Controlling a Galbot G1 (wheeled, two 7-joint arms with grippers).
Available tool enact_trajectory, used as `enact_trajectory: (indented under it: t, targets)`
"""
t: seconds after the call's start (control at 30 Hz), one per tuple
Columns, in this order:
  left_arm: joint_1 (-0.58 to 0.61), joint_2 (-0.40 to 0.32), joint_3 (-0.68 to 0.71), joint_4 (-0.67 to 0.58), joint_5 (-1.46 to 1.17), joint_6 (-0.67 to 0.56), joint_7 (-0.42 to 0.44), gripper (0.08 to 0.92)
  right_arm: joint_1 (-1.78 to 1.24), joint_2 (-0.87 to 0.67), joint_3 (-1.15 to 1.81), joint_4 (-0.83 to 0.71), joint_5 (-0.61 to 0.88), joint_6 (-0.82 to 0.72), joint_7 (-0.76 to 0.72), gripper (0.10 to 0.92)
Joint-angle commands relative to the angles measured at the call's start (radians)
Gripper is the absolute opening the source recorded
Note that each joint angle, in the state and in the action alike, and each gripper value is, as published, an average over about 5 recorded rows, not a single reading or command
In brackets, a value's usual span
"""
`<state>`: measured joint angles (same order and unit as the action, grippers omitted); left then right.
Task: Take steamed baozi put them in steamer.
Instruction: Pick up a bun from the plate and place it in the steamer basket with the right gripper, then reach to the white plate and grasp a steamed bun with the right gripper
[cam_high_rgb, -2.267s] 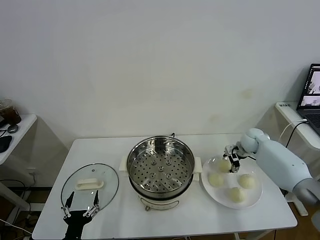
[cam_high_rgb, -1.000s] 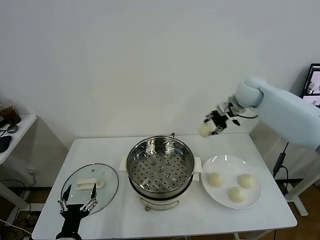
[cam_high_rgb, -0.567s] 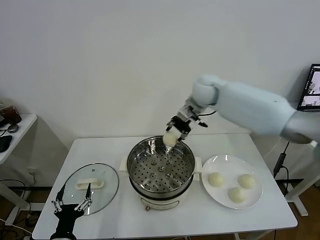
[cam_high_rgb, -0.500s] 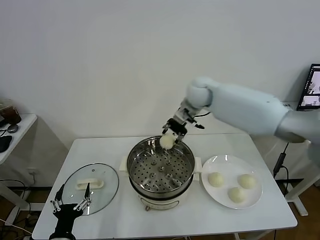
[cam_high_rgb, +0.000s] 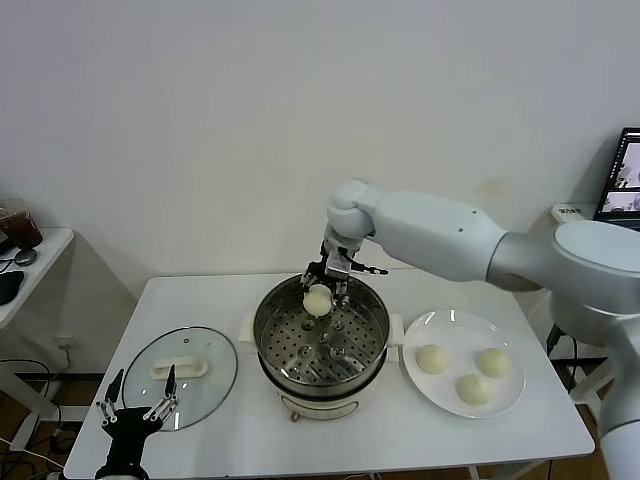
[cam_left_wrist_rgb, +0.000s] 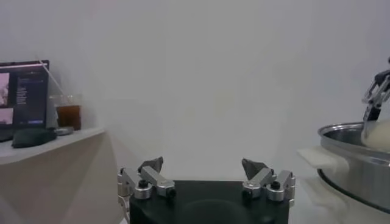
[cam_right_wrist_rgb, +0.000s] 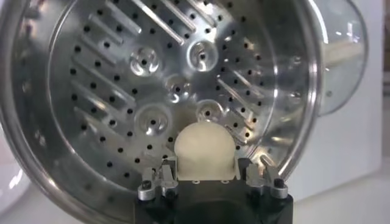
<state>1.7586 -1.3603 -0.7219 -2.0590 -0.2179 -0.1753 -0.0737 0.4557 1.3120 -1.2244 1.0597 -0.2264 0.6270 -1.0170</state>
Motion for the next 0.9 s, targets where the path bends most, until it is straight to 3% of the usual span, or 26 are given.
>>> enact_trajectory:
  t: [0.03,0.2,0.3,0.47,0.6,0.73,0.9]
  targets:
    - [-0.003,0.001,-0.004,0.004,0.000,0.001,0.001,0.823,-0.050,0.051,0.013,-0.065,-0.183,0.117,0.040,0.593]
    - [-0.006,0.001,-0.003,0.005,0.000,0.000,0.001,0.823,-0.065,0.053,0.024,-0.080,-0.188,0.122,0.062,0.636]
    - [-0.005,0.001,-0.004,0.005,0.000,0.000,0.001,0.823,-0.063,0.048,0.026,-0.070,-0.163,0.121,0.076,0.702]
    - [-0.005,0.004,-0.006,0.000,-0.001,0.000,0.001,0.823,0.017,0.003,0.011,0.021,-0.006,0.056,0.042,0.808]
    - [-0.007,0.007,-0.010,-0.007,-0.006,0.001,0.002,0.823,0.143,-0.102,-0.013,0.174,0.193,-0.142,-0.043,0.822]
    - [-0.007,0.012,-0.011,-0.018,-0.013,0.002,0.005,0.823,0.253,-0.269,-0.061,0.316,0.386,-0.448,-0.094,0.823]
    - [-0.008,0.021,-0.009,-0.030,-0.012,0.001,0.007,0.823,0.325,-0.461,-0.097,0.467,0.477,-0.839,-0.095,0.823]
